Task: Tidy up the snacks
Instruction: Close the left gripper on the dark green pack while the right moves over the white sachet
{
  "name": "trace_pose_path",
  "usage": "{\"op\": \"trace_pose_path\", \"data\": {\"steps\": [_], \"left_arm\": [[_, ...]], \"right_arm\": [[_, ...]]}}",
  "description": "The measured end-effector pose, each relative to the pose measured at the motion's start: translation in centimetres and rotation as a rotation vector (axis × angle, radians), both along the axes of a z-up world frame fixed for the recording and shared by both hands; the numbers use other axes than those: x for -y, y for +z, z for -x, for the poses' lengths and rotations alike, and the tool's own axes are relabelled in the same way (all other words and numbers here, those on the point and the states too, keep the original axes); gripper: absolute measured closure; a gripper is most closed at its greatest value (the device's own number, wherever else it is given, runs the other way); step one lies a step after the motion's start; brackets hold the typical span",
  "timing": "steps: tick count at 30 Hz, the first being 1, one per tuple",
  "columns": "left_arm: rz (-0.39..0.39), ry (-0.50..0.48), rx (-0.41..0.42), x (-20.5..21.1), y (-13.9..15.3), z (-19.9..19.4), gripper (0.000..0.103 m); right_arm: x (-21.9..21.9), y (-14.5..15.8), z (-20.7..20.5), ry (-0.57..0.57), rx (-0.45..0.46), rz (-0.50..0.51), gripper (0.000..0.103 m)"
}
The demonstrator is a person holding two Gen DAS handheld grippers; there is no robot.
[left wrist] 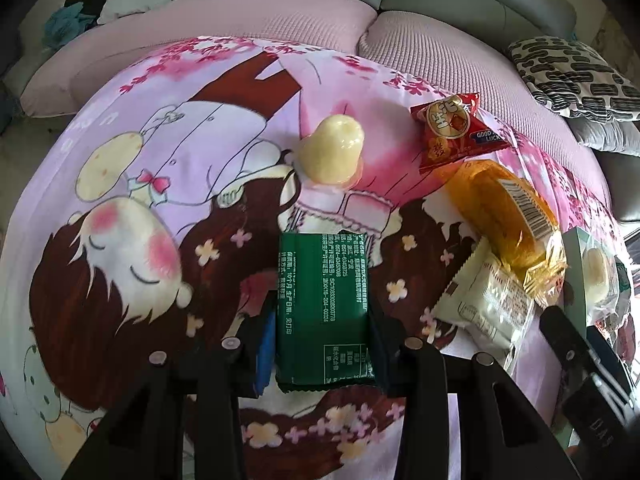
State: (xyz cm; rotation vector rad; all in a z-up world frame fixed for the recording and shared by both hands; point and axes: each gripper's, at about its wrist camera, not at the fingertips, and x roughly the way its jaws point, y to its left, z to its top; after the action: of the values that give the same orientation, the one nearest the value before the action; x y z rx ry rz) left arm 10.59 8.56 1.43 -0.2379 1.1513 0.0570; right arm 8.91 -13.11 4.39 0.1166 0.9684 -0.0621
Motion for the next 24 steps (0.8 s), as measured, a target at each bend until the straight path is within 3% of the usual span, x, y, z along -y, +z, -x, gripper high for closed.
{"op": "trace_pose_path", "data": {"steps": [7,14,24], "left_arm": [[0.03,0.018,-0.004,-1.1,-0.1,1.4,0.062],[0.05,0.023,-0.01,-1.3,-0.2,1.0,0.062],[0.064,0.026,-0.014,-1.4,-0.2,0.8,0.062]], "right_arm": [[-1.8,1.2,0.7,0.069,0.045,0.0,0.002],[-4.0,-0.7,0.1,0.164,-0.011,-0.033,0.029],[-4.6,-2.2,-0.8,0.19,0.0,-0.041,0.029]]}}
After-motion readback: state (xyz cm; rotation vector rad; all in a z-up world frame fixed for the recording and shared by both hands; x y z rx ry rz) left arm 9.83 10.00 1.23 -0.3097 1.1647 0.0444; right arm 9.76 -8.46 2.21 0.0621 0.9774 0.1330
